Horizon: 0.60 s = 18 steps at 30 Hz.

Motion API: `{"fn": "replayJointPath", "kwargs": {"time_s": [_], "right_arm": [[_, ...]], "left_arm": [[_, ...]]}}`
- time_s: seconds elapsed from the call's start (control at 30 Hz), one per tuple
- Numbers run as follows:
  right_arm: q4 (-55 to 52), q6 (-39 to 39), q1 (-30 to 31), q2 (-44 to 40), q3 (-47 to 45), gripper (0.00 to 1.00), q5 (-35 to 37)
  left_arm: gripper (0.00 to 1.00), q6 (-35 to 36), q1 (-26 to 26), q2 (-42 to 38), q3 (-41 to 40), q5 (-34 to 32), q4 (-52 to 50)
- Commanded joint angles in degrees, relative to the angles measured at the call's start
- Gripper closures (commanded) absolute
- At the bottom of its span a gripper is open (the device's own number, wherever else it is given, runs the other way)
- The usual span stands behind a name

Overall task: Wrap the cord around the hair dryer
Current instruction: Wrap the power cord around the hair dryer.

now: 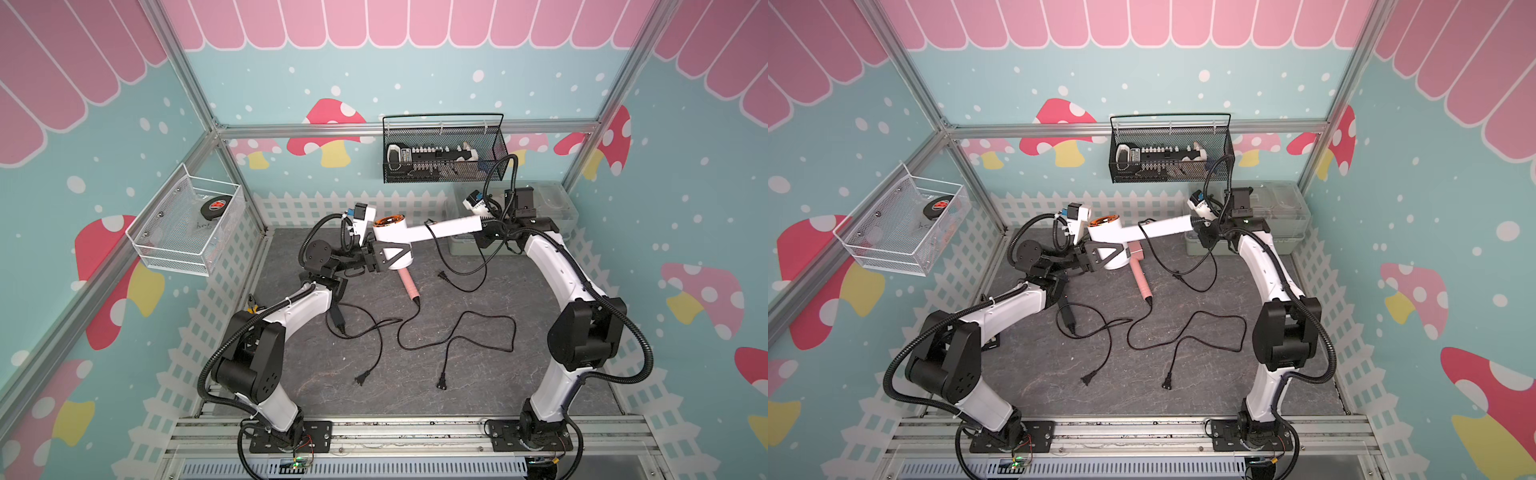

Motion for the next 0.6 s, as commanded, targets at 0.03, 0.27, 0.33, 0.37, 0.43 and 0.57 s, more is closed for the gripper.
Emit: {"fn": "replayJointPath", "kwargs": {"time_s": [0.03,0.27,0.33,0.37,0.43,0.57], "right_arm": [[5.6,5.4,0.4,-3.7,-5.9,1.00,-7.7],[15.4,10.5,3.0,-11.9,-24.2,1.00,-7.8],[17.0,10.3,4.7,-14.8,-29.3,1.00,-6.1],[17.5,10.0,5.6,-15.9,-31.2,1.00,-5.4],[18.2,8.8,8.0,-18.1,-35.1,1.00,-2.4],[18.4,6.5,12.9,-20.4,-37.9,1.00,3.4]], "left_arm": [[1.00,-0.8,1.6,-0.9,1.5,-1.5,2.4],[1.00,11.2,4.9,-2.2,5.6,-5.8,-16.9],[1.00,12.8,6.1,-2.0,6.8,-7.1,-19.5],[1.00,12.8,6.7,-1.7,7.5,-7.4,-19.8],[1.00,12.5,8.3,-0.8,9.0,-7.9,-20.6],[1.00,14.4,11.0,0.1,11.3,-9.3,-23.8]]}}
